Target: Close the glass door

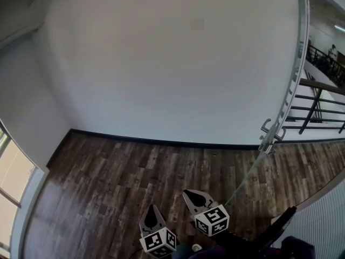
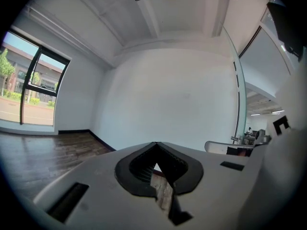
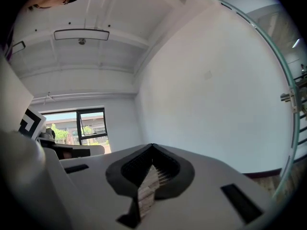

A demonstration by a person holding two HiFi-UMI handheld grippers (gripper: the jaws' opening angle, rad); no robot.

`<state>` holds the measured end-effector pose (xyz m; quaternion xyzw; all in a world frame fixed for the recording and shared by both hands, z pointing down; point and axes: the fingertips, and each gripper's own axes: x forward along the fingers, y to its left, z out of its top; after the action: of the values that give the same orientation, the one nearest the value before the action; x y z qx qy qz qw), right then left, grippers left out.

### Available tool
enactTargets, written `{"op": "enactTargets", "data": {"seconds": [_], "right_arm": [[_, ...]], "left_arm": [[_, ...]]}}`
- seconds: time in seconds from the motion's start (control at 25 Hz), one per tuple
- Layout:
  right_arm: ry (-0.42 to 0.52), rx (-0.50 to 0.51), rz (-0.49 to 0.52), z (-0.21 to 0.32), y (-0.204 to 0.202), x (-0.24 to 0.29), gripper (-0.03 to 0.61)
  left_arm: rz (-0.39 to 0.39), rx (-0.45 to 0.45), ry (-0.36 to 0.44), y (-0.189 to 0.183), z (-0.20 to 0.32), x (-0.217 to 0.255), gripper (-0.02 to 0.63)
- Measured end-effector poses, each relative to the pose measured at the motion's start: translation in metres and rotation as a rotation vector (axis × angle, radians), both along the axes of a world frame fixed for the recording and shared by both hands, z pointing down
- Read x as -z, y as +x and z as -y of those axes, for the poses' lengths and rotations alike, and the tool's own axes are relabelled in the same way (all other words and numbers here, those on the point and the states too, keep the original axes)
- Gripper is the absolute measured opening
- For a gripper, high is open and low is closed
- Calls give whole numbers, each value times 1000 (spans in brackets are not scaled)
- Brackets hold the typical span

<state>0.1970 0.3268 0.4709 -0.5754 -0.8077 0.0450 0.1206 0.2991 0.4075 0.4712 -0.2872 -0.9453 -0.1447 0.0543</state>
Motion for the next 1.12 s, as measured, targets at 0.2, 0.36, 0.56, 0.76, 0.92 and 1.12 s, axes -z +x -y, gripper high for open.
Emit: {"op": "enactTargets", "data": {"seconds": [0.2, 0.36, 0.56, 0.76, 0.92, 1.12], "right_arm": [[1, -52, 5, -20, -43, -6, -3], [-14, -96, 1, -56, -73, -7, -3], [-16, -145, 8, -117, -124, -1, -3], [-13, -208, 1, -168, -166, -2, -3], [6, -275, -4, -190, -193, -10, -3], [45, -384, -21, -185, -231, -22, -3]], "left_arm": [[10, -61, 0, -48, -20, -4, 0], [0, -109, -23, -82, -60, -8, 0], [8, -166, -37, -139, -122, 1, 0], [2, -212, -34, -182, -180, 1, 0], [-1, -268, -11, -214, -208, -11, 0], [-5, -363, 25, -261, -214, -24, 0]]}}
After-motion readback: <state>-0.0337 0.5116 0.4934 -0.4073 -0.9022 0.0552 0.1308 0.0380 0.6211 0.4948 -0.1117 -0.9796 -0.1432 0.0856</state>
